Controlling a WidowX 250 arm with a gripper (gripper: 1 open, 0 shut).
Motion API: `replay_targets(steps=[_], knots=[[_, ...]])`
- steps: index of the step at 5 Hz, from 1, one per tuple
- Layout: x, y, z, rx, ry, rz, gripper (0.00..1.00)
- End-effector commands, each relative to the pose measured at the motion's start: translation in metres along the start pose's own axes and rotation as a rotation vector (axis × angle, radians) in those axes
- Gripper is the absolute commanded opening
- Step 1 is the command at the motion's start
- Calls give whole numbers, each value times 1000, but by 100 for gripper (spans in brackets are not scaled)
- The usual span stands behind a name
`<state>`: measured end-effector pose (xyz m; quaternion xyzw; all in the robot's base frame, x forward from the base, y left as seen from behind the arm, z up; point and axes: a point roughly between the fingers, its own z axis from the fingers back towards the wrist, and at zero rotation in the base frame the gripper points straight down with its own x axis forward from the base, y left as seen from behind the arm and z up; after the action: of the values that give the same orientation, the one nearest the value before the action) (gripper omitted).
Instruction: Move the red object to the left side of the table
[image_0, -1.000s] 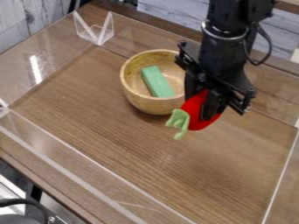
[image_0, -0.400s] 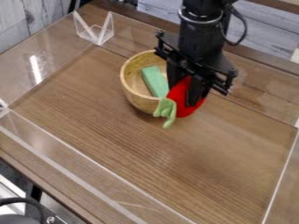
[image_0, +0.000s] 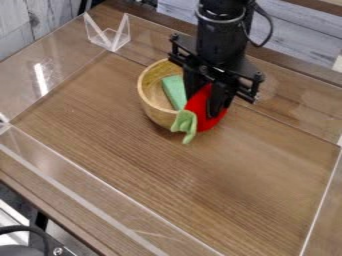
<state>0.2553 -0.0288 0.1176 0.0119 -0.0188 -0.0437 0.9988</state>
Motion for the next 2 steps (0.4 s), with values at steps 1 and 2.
replay_targets(steps=[1, 2], knots=[[7, 1, 17, -9, -67, 27, 0], [10, 1, 17, -14, -67, 45, 0]])
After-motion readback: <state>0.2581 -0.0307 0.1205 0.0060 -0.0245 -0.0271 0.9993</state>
